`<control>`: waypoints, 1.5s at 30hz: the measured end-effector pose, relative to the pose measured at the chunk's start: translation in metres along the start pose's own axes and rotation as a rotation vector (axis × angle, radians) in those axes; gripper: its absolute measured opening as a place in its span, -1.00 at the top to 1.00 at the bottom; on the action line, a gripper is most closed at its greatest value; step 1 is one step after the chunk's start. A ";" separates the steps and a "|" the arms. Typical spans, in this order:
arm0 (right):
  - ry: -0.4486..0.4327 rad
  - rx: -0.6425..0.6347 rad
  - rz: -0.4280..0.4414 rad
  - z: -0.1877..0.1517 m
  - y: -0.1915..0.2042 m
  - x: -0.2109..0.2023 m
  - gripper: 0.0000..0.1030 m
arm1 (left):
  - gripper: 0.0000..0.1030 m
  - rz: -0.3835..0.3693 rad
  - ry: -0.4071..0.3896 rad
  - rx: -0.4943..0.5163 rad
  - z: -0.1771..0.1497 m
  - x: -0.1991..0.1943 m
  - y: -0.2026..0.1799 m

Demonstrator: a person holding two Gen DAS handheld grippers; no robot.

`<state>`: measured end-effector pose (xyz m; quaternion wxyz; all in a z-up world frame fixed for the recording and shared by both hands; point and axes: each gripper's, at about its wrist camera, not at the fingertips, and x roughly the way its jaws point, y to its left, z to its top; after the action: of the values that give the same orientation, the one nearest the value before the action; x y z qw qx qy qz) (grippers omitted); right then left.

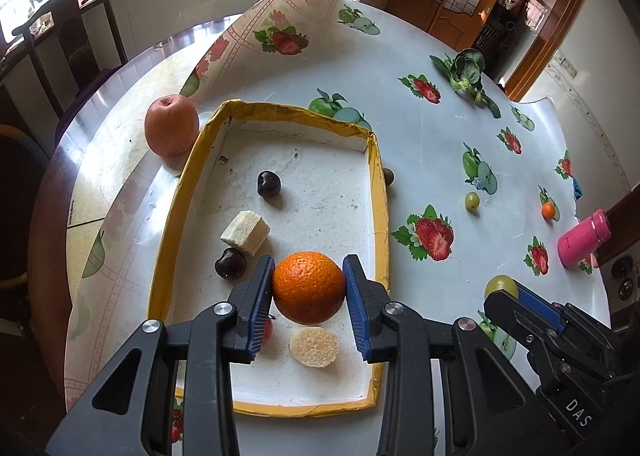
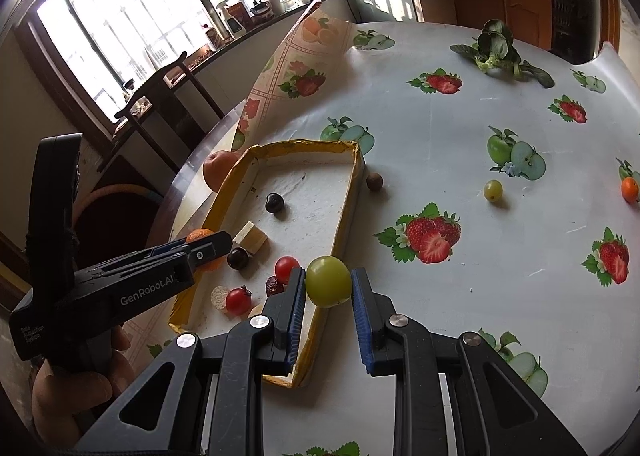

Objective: Organize fruits
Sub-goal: 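Carry orange with left gripper into tray while right gripper carries grape there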

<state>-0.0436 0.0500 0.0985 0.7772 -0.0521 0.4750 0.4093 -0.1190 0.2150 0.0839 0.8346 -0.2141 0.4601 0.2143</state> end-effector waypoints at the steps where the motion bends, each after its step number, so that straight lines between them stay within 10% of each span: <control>1: 0.001 -0.001 -0.001 0.000 0.001 0.001 0.55 | 0.37 0.001 0.001 0.000 0.000 0.001 0.001; 45: 0.192 -0.106 0.025 0.048 0.032 0.181 0.54 | 0.36 0.091 0.129 -0.063 0.092 0.142 0.045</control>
<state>0.0065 0.1998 -0.0065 0.7192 -0.1264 0.5255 0.4366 -0.0126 0.3256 -0.0003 0.7855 -0.2324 0.5152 0.2519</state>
